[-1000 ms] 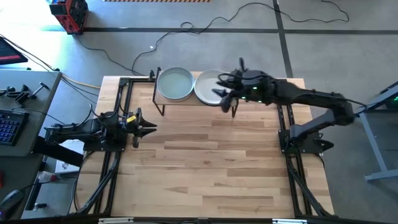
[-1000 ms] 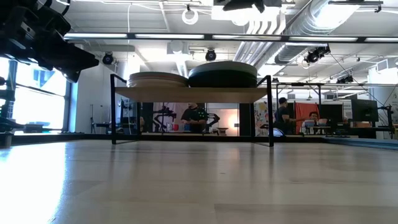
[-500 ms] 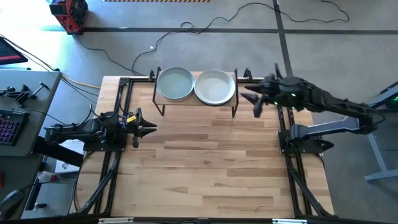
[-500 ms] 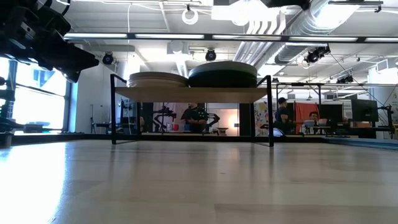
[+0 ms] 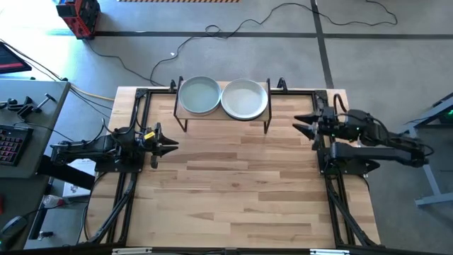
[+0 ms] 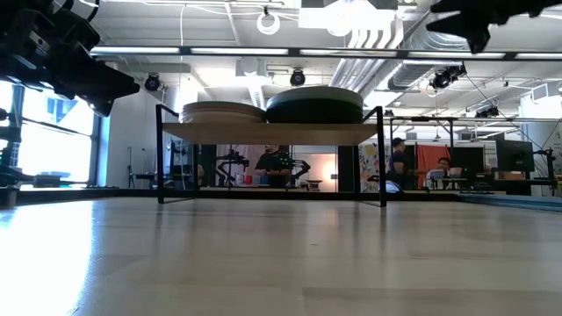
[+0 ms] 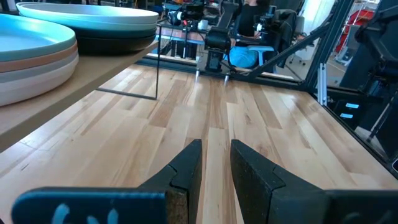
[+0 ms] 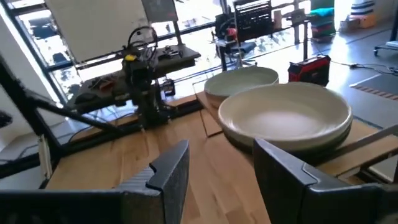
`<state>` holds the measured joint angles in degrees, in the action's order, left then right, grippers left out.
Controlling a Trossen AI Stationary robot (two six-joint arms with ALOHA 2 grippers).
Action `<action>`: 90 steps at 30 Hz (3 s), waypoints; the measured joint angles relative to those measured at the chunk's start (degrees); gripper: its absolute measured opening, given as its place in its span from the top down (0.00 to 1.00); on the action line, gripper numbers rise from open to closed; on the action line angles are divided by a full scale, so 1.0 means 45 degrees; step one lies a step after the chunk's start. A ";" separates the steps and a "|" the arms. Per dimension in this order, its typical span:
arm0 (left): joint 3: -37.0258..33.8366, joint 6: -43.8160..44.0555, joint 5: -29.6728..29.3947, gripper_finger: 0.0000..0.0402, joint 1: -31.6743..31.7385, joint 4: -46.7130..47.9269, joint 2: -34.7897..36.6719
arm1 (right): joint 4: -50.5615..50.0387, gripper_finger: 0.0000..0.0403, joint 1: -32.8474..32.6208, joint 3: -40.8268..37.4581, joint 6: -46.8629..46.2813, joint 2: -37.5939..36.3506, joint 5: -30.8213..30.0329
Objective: Place and stack plates onto a shelf
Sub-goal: Return to Home Position
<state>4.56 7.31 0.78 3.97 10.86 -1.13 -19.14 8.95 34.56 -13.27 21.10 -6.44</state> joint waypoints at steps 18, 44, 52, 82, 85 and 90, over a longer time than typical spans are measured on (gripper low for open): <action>0.0000 0.0000 0.0005 0.82 0.0005 0.0004 0.0000 | 0.1266 0.60 0.0005 -0.4148 -0.0031 -0.2986 0.1919; 0.0005 0.0000 0.0010 0.82 0.0005 0.0004 0.0000 | 0.3289 0.60 0.0000 -0.7061 -0.1682 -0.2956 0.2884; 0.0005 0.0000 0.0010 0.82 0.0005 0.0004 0.0000 | 0.3216 0.60 0.0000 -0.7057 -0.1648 -0.2932 0.2749; 0.0005 0.0000 0.0010 0.82 0.0005 0.0004 0.0000 | 0.3174 0.60 0.0000 -0.7056 -0.1616 -0.2932 0.2682; 0.0005 0.0000 0.0010 0.82 0.0005 0.0004 0.0000 | 0.3173 0.60 0.0000 -0.7056 -0.1614 -0.2932 0.2686; 0.0005 0.0000 0.0010 0.82 0.0005 0.0004 0.0000 | 0.3173 0.60 0.0000 -0.7056 -0.1616 -0.2932 0.2686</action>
<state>4.58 7.31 0.82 3.99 10.87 -1.13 -4.86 8.95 2.81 -20.55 7.90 5.65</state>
